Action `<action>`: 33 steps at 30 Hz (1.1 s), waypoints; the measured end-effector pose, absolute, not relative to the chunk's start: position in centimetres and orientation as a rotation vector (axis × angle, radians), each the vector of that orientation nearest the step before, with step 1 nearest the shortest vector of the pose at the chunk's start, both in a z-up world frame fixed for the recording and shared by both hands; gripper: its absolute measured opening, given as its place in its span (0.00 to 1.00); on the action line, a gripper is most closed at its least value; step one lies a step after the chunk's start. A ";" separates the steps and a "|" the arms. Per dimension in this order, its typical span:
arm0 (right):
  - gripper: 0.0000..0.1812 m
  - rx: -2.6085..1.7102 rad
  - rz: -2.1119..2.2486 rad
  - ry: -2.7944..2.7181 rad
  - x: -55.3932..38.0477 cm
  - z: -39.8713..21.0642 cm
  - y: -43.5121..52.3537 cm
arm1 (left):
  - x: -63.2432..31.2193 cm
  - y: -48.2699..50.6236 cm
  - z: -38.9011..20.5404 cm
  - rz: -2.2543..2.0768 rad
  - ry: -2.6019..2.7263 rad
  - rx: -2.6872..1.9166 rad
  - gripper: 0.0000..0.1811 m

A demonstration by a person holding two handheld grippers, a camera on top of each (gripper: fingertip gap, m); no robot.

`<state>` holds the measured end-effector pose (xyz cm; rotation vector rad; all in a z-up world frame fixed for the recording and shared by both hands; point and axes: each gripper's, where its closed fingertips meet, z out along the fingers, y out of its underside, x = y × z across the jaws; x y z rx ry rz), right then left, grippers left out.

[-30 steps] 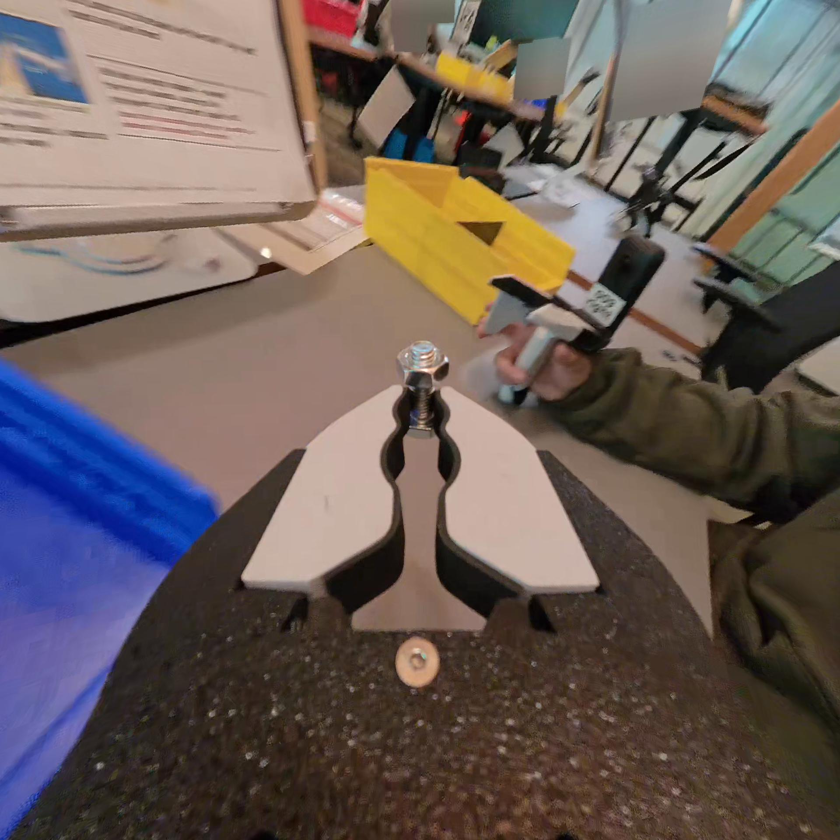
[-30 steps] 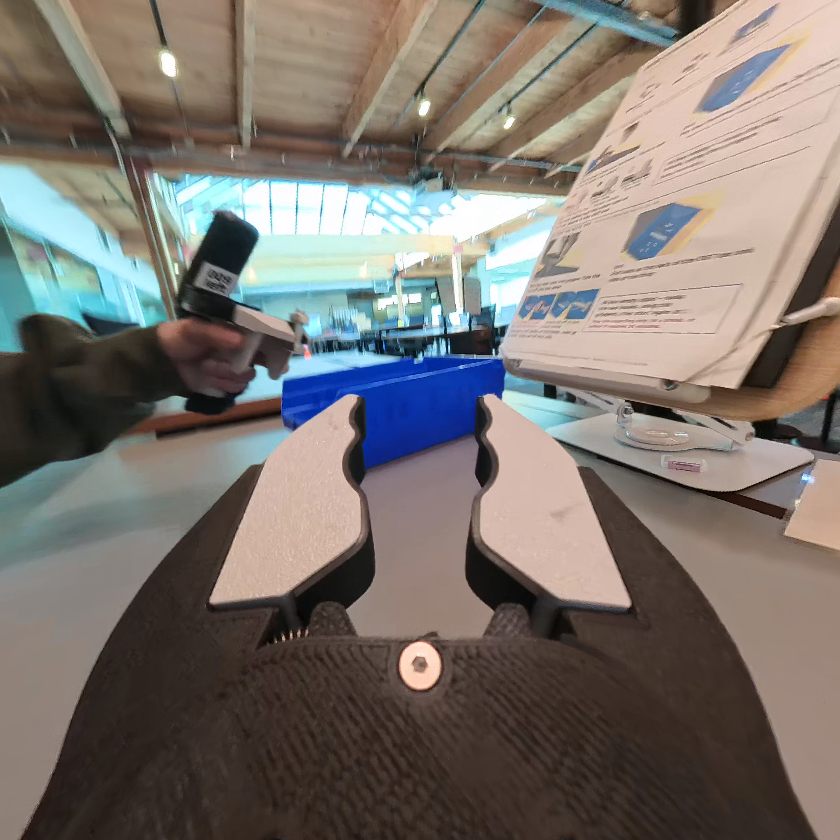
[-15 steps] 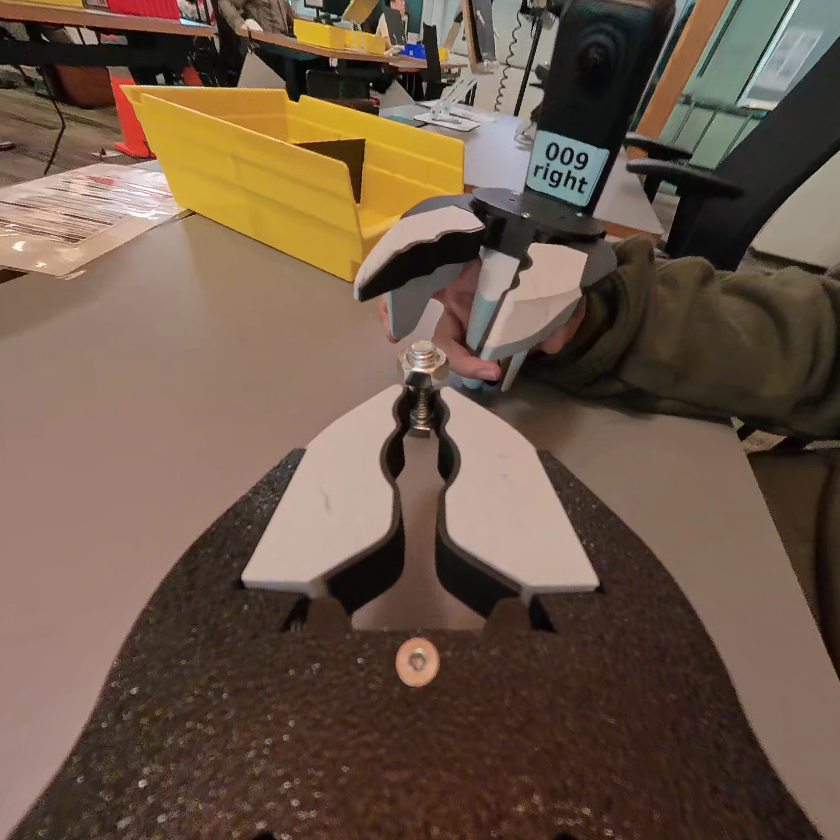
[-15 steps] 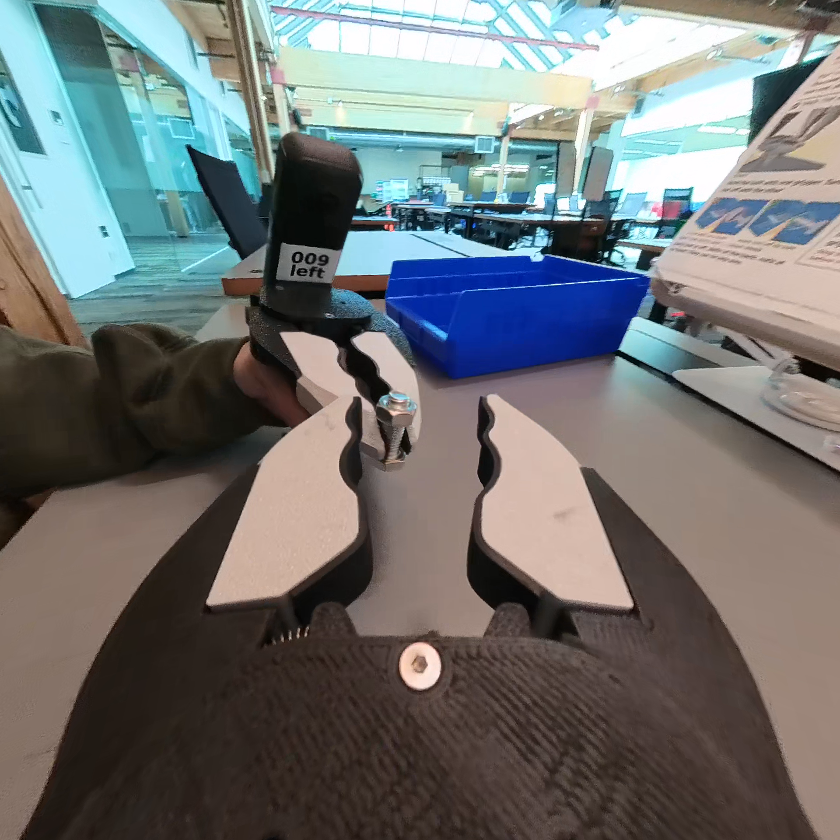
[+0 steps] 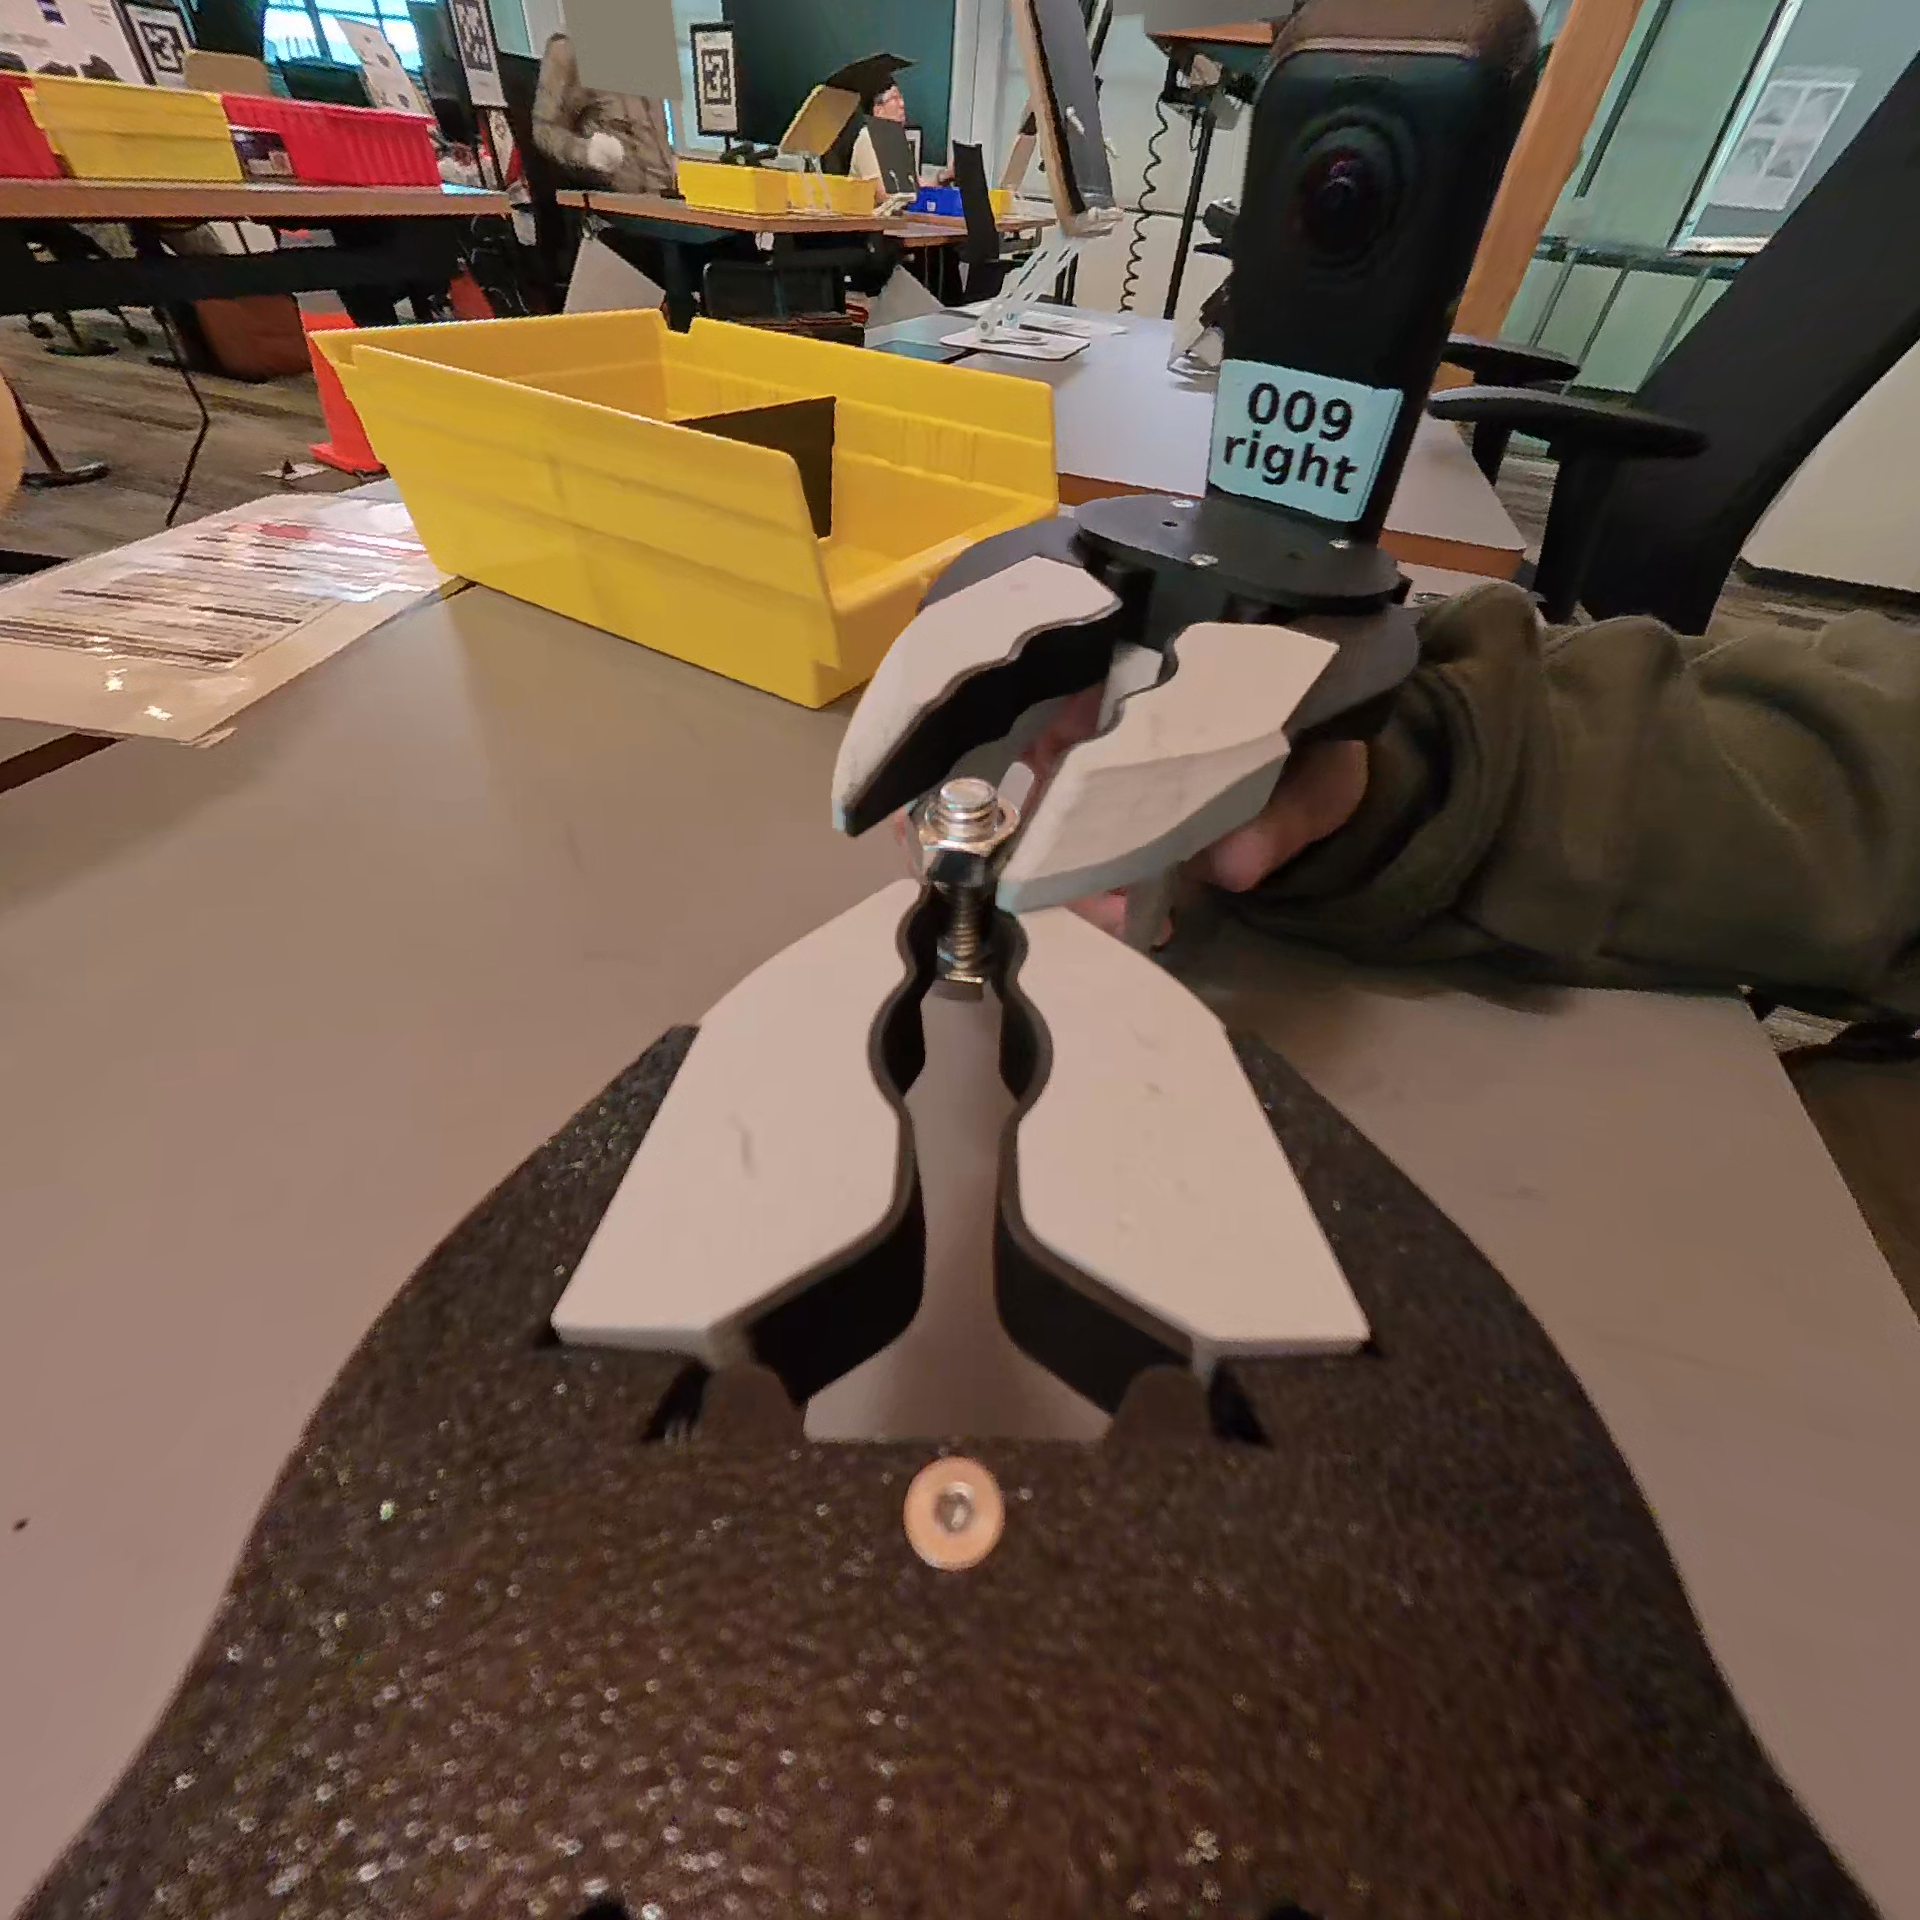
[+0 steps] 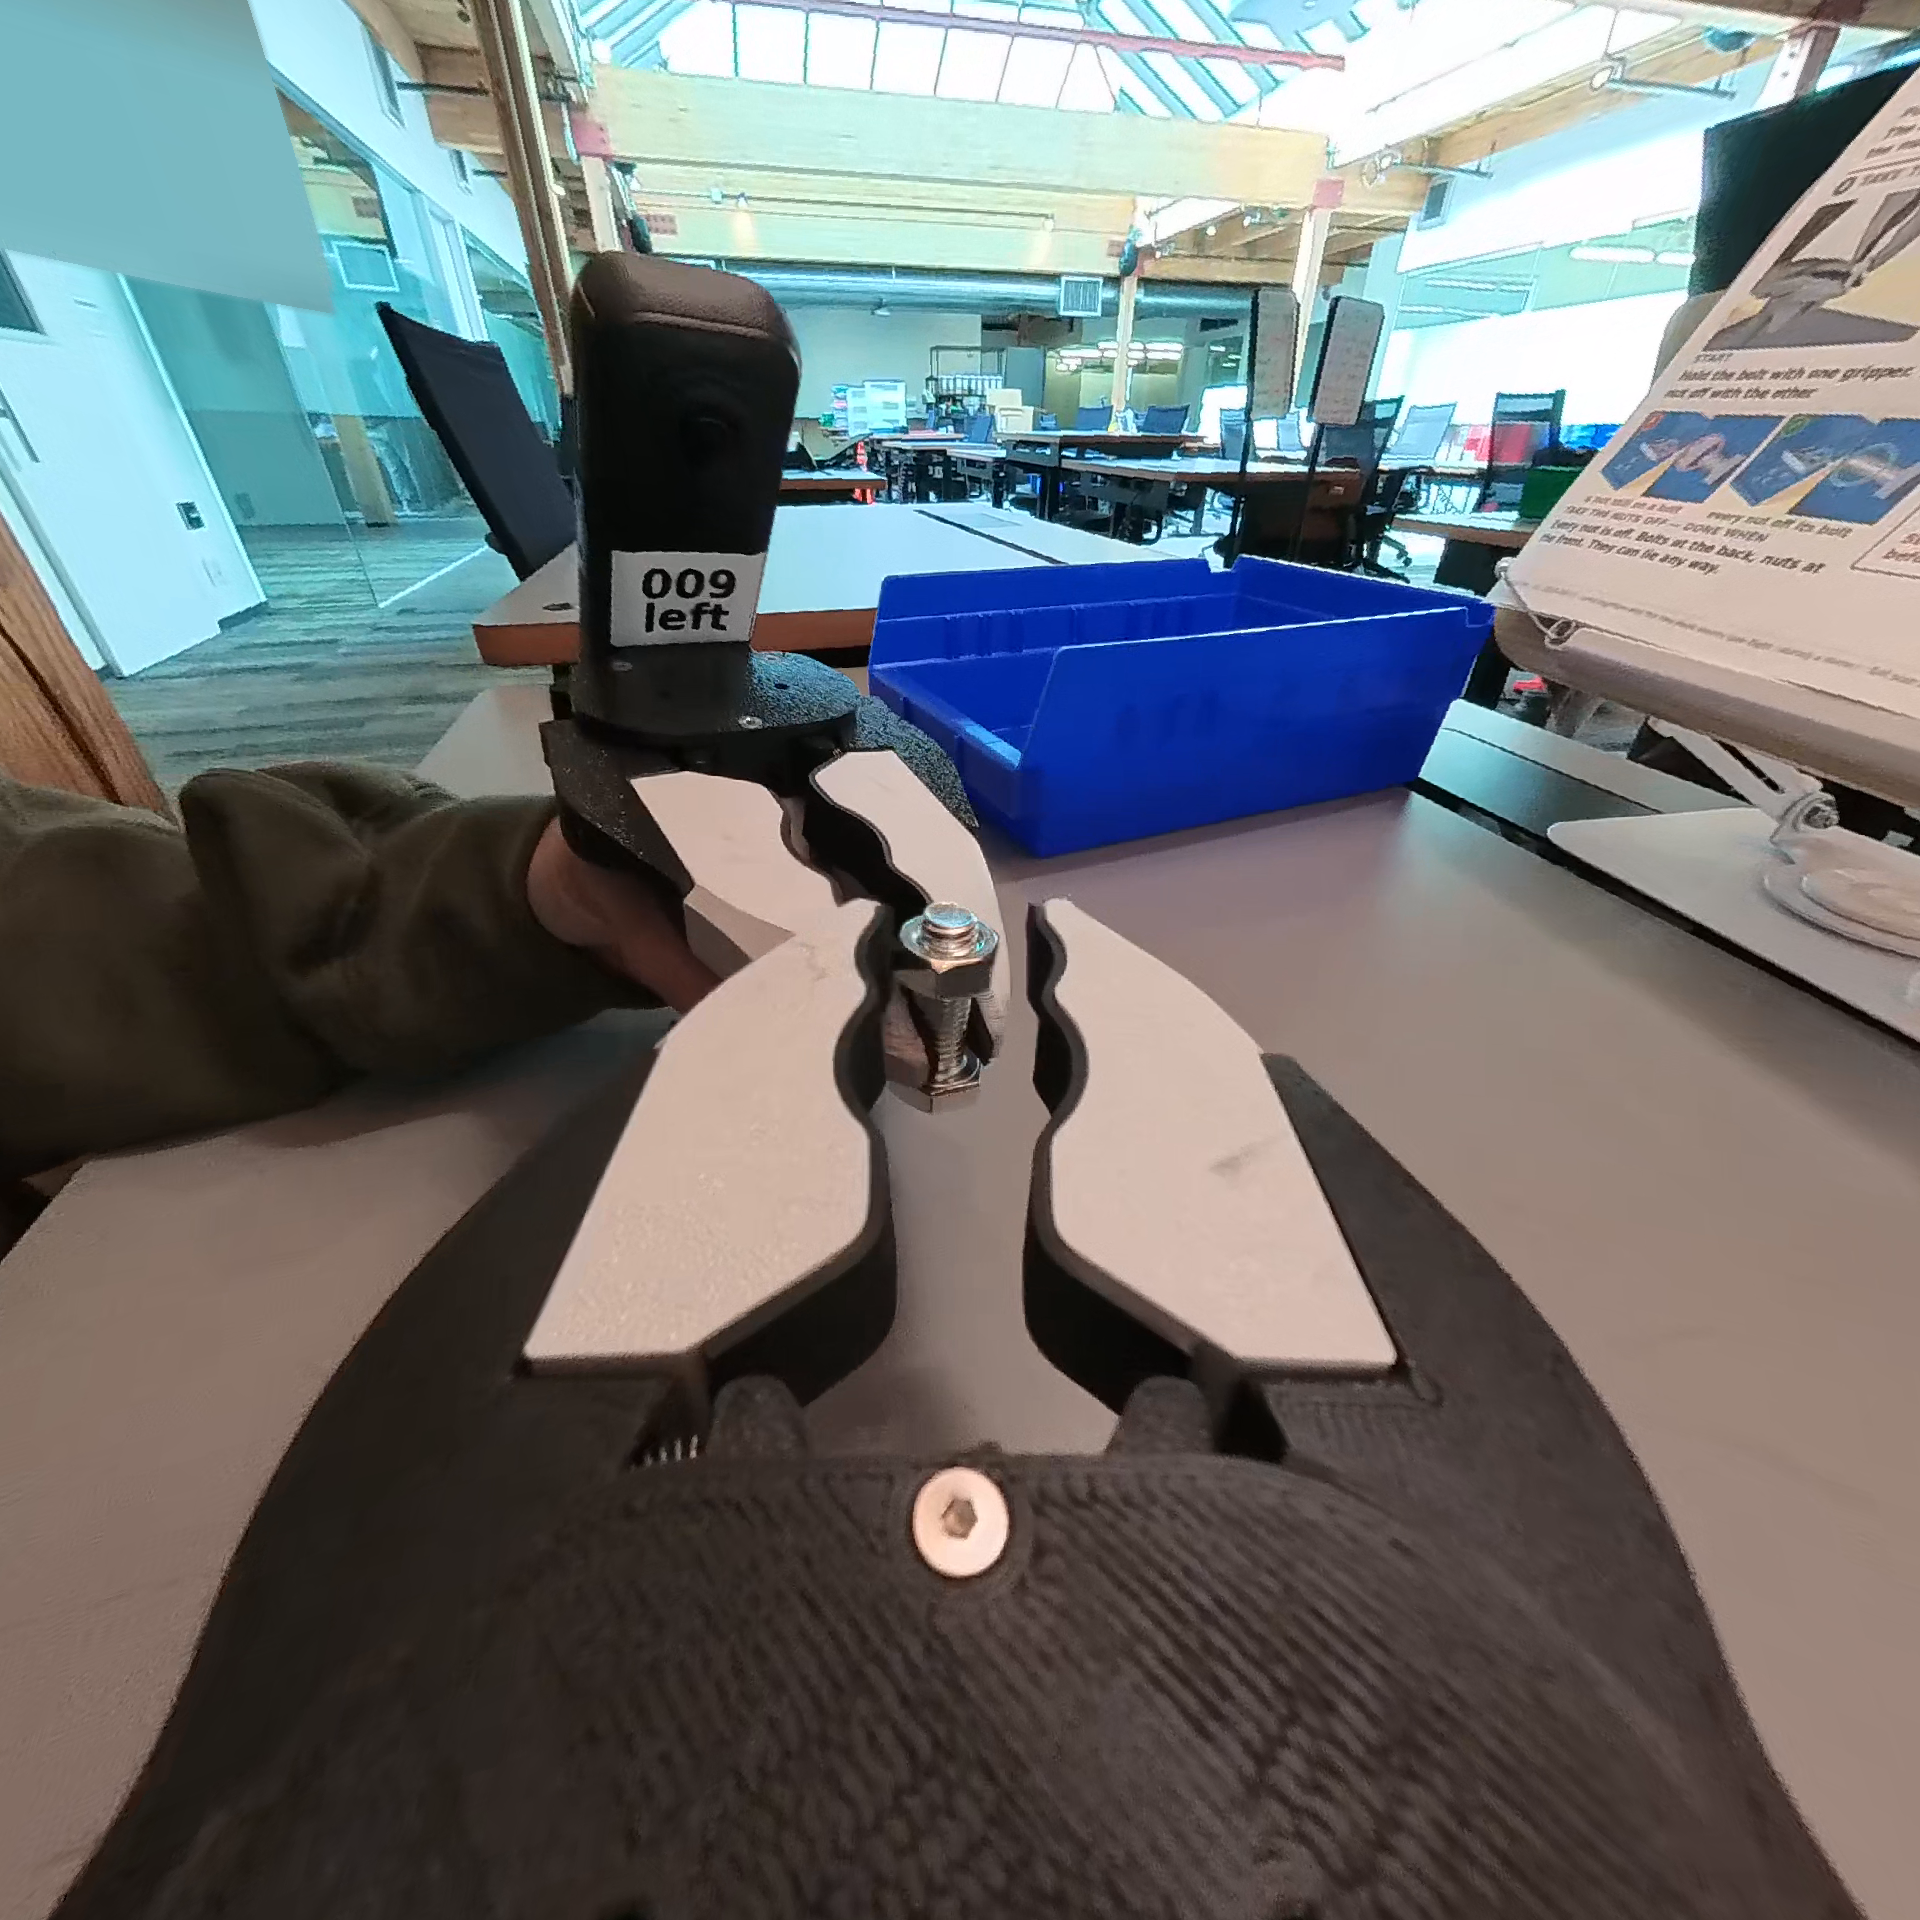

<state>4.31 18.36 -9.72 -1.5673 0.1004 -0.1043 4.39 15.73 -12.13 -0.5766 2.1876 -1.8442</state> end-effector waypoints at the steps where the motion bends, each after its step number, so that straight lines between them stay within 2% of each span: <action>1: 0.13 -1.569 -0.105 0.104 4.4 -9.7 18.3 | 4.5 15.7 -12.2 -1.844 2.190 -0.582 0.05; 3: 0.14 -1.576 -0.103 0.110 4.7 -9.8 18.0 | 4.5 15.8 -12.1 -1.851 2.185 -0.591 0.05; 6: 0.22 -1.583 -0.087 0.159 5.7 -10.0 17.2 | 4.7 16.6 -12.0 -1.841 2.160 -0.601 0.05; 8: 0.12 -1.579 -0.134 0.246 7.4 -10.1 16.2 | 4.7 17.1 -11.3 -1.913 2.113 -0.605 0.05; 10: 0.20 -1.571 -0.128 0.239 7.6 -9.9 15.6 | 4.9 17.5 -11.2 -1.934 2.095 -0.637 0.05; 13: 0.25 -1.582 -0.091 0.150 5.8 -9.9 16.6 | 4.7 17.1 -11.5 -1.903 2.130 -0.615 0.05; 22: 0.23 -1.532 -0.116 0.173 5.2 -9.4 18.0 | 4.4 16.3 -12.3 -1.808 2.192 -0.556 0.05; 27: 0.29 -1.537 -0.120 0.264 7.0 -9.5 16.9 | 4.9 16.9 -11.9 -1.843 2.140 -0.612 0.05; 29: 0.17 -1.545 -0.188 0.365 8.9 -9.9 15.6 | 4.7 17.0 -11.4 -1.891 2.104 -0.588 0.05; 30: 0.25 -1.538 -0.203 0.390 9.5 -9.9 15.2 | 4.8 17.1 -11.4 -1.882 2.106 -0.598 0.05; 33: 0.27 -1.504 -0.096 0.292 7.5 -9.2 15.9 | 4.7 16.7 -11.8 -1.848 2.132 -0.578 0.05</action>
